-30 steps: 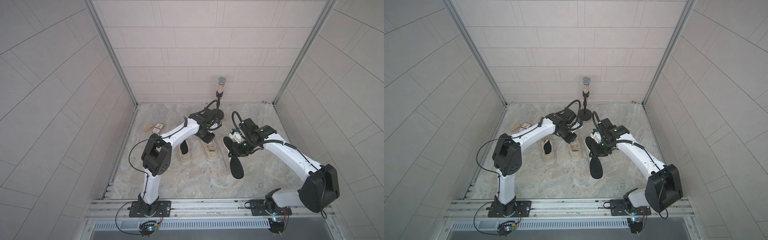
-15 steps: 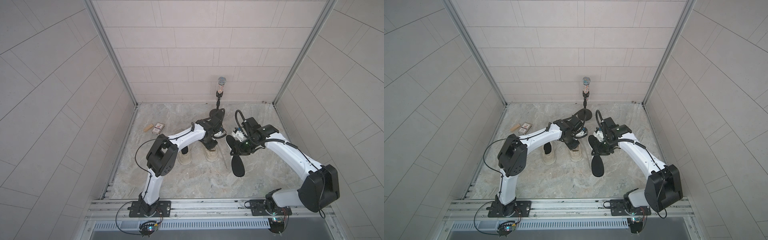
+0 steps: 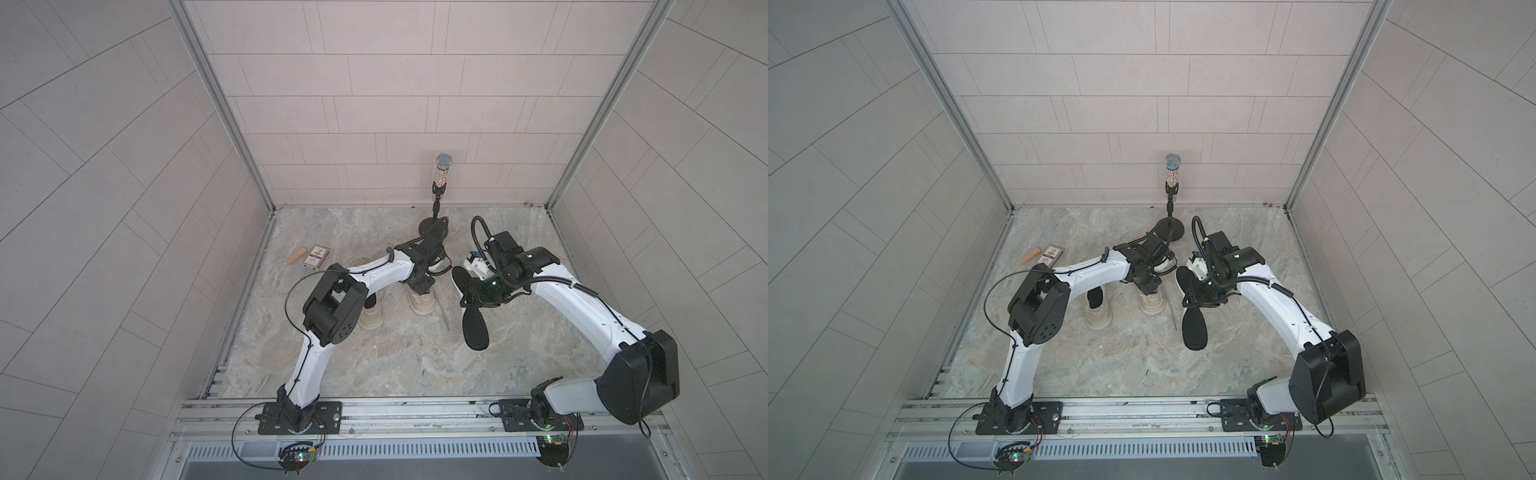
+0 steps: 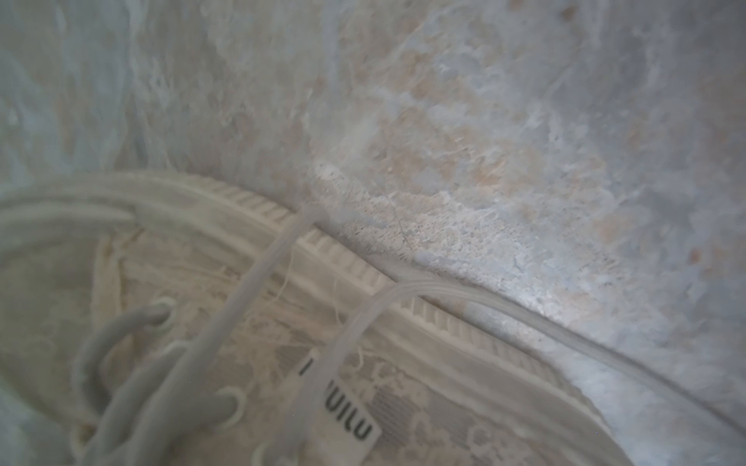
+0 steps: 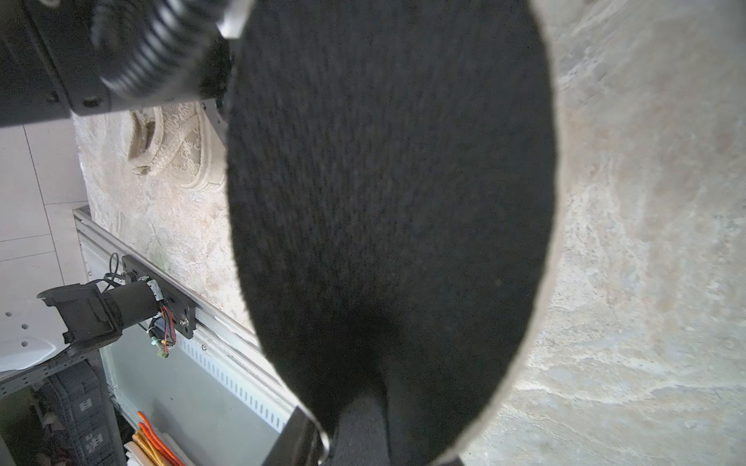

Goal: Insert the insole into the shoe

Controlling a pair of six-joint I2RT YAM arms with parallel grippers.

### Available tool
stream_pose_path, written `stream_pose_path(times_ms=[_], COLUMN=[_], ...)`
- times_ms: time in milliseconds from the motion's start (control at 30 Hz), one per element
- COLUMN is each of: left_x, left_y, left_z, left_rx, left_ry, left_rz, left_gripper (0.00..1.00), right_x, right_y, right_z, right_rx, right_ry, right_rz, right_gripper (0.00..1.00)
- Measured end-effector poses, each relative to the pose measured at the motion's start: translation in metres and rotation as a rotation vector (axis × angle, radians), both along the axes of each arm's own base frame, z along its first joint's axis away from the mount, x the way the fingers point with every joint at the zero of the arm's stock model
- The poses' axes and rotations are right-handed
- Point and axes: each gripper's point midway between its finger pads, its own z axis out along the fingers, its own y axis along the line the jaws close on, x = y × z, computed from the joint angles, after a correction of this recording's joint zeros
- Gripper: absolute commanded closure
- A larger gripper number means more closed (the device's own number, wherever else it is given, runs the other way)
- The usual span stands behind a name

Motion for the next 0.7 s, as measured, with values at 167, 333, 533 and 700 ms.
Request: stream_pose_path(times_ms=[167,333,533,700], left_x=[0.000,0.007,0.016,0.009], left_y=[0.003,0.011,0.019,0.016], left_z=[0.004,0.023,0.058,0.061], left_rx=[-0.026,-0.094,-0.166,-0.193], left_ry=[-0.014,-0.013,-0.051,-0.021], left_rz=[0.003,0.035,0.063,0.049], left_gripper=[1.00,1.00,1.00,1.00], right_x=[-0.003,-0.011,-0.017,-0.019], right_y=[-0.001,-0.004,-0.005,-0.002], right_z=[0.001,-0.006,-0.009,-0.009], right_rx=[-0.007,-0.019,-0.022,-0.017], right_ry=[0.007,0.040,0.067,0.065], right_rz=[0.011,0.021,0.027,0.038], right_gripper=[0.66,0.66,0.66,0.68])
